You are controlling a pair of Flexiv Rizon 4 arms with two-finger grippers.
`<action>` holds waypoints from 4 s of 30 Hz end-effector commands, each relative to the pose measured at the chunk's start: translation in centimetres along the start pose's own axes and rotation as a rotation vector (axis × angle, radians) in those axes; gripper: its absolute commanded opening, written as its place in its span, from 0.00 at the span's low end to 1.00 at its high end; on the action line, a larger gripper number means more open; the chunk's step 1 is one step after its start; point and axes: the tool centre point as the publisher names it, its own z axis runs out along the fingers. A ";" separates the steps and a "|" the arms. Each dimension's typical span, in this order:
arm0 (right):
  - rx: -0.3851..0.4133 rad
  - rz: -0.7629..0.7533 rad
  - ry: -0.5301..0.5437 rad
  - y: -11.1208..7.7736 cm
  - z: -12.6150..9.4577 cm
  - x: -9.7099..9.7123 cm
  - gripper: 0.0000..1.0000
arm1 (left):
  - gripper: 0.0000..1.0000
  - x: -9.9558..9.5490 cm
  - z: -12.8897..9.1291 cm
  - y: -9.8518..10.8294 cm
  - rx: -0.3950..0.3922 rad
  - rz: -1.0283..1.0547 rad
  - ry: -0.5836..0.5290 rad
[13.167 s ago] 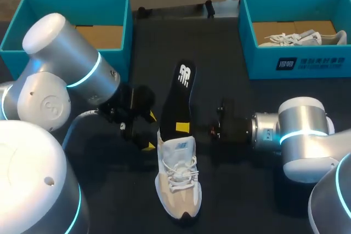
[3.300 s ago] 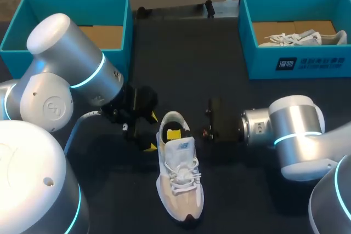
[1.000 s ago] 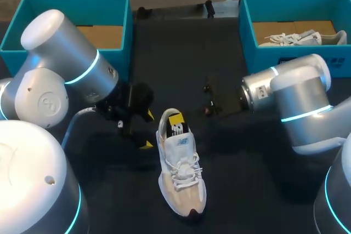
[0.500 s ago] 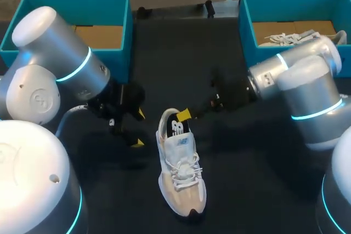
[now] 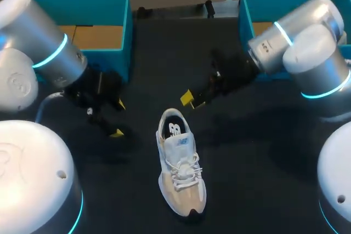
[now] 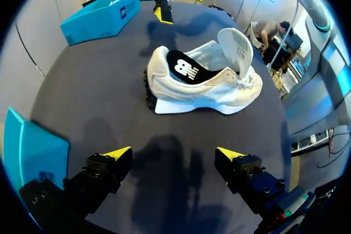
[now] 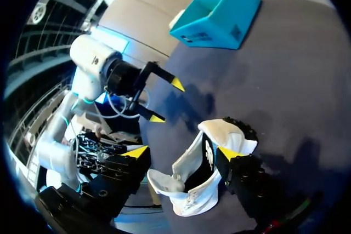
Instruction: Take the shoe out of the shoebox, open the shoe tongue, remove and reinsert the insole, then place the shoe into the shoebox
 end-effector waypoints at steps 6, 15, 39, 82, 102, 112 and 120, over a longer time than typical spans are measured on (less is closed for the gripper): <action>0.155 0.089 -0.183 2.3 -1.8 1.4 0.82 | 1.00 -1.3 -5.1 2.3 0.015 0.016 0.016; 0.083 0.143 -0.330 3.2 -2.5 3.6 0.47 | 1.00 -4.6 -9.9 4.4 0.005 0.100 0.037; -0.154 0.321 -0.697 4.8 2.2 8.9 0.00 | 1.00 -9.7 -15.3 6.8 -0.050 0.258 0.142; -0.001 0.324 -1.298 -0.2 5.8 7.8 0.00 | 1.00 -9.7 -15.3 6.8 -0.050 0.258 0.142; -0.021 0.271 -1.292 -2.6 5.5 6.0 0.00 | 1.00 -14.5 -14.0 7.6 -0.108 0.368 0.154; -0.018 0.274 -1.295 -3.7 6.8 3.3 0.00 | 1.00 -16.3 -16.2 8.1 -0.086 0.386 0.099; -0.018 0.274 -1.295 -3.7 6.8 3.3 0.00 | 1.00 -16.1 -16.4 8.2 -0.083 0.389 0.097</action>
